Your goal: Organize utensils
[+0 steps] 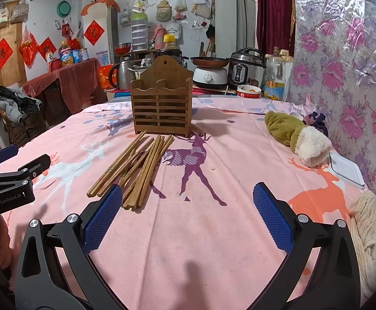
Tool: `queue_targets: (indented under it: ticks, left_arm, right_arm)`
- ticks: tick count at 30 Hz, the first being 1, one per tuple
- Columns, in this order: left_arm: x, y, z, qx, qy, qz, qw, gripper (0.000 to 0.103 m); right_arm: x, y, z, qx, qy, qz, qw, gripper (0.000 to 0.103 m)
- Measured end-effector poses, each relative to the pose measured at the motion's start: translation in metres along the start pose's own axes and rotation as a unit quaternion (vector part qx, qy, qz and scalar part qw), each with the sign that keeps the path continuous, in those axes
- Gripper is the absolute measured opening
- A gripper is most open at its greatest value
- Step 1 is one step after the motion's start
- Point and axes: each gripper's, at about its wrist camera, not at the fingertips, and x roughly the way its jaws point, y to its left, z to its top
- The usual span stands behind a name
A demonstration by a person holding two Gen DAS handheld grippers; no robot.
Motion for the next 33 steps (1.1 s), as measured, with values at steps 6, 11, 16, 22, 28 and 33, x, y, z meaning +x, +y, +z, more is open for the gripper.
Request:
queue_targets:
  ticks: [6,11,16,22,28,33]
  left_arm:
    - [0.0008,0.0004,-0.0006,0.000,0.001,0.001,1.0000,0.098]
    - [0.0010,0.0009,-0.0010,-0.001,0.001,0.001,1.0000,0.098]
    - [0.0018,0.0015,-0.0012,-0.001,0.003,0.001,1.0000,0.098]
    - [0.0034,0.0029,-0.0019,-0.002,0.005,0.002,1.0000,0.098]
    - [0.0033,0.0031,-0.0022,-0.003,0.005,0.002,1.0000,0.098]
    - [0.0030,0.0028,-0.0018,-0.003,0.005,0.002,1.0000,0.098]
  right_arm:
    - [0.0001,-0.0002,0.0001,0.000,0.001,0.000,1.000,0.097]
    - [0.0005,-0.0001,-0.0002,0.000,0.001,0.000,1.000,0.097]
    - [0.0005,-0.0005,0.0001,0.000,0.001,0.000,1.000,0.097]
    - [0.0010,-0.0008,0.0002,0.001,0.002,0.001,1.000,0.097]
    - [0.0014,-0.0011,-0.0003,0.001,0.004,0.000,1.000,0.097]
    - [0.0015,-0.0007,-0.0010,0.001,0.004,0.000,1.000,0.097]
